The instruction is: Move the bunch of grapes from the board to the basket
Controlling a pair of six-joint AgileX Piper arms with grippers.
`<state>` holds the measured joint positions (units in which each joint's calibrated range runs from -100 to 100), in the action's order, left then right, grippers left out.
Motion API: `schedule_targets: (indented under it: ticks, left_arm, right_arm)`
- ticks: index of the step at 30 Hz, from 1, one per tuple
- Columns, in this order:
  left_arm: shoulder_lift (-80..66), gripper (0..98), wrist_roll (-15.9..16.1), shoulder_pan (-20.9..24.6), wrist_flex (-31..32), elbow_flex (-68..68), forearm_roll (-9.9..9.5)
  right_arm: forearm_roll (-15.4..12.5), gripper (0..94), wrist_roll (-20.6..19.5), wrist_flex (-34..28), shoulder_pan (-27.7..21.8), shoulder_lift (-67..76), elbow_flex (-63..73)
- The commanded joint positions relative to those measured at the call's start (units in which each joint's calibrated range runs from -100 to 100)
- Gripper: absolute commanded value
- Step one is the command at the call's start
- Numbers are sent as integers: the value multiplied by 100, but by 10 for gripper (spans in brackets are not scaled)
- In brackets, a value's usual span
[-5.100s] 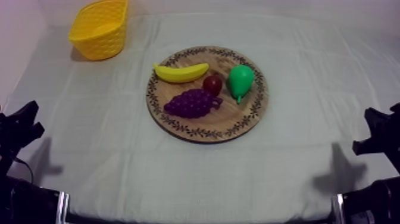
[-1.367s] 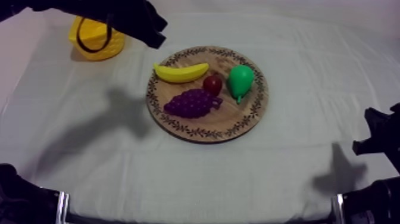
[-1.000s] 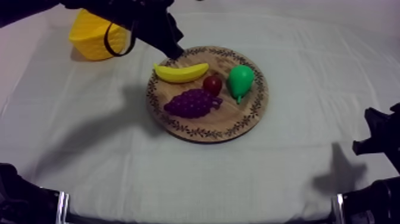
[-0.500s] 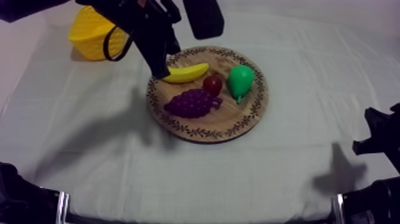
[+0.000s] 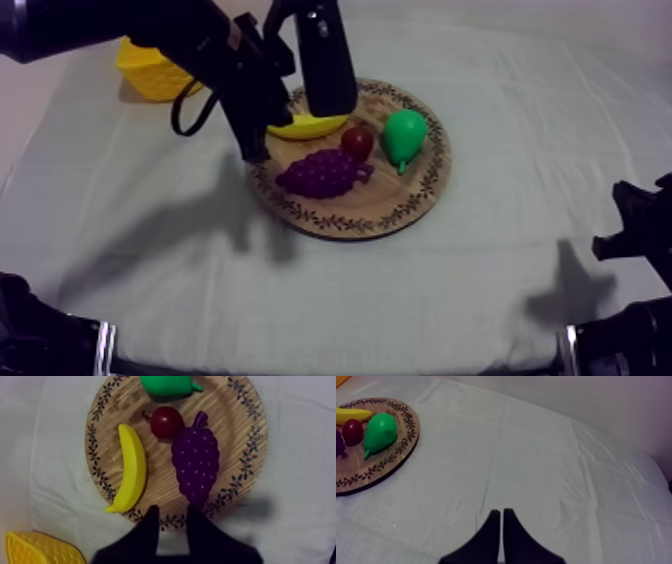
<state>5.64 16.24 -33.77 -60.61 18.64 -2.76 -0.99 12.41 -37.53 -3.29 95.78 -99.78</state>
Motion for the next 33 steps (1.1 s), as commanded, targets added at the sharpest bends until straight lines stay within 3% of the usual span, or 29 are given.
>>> schedule_targets:
  ticks: [1,5,9,22,33]
  left_arm:
    - [3,617,16,-6,25,56,-7]
    - [-8,852,39,-44,50,177,-71]
    - [-20,929,31,-69,148,309,-110]
    - [155,958,-140,-98,399,564,-172]
    - [1121,959,-419,-189,935,369,-186]
  right_arm:
    - [-1,3,2,-5,0,-2,1]
    - [-1,3,2,-5,0,-2,1]
    - [-1,3,2,-5,0,-2,1]
    - [-1,3,2,-5,0,-2,1]
    - [-1,3,1,-5,0,-2,1]
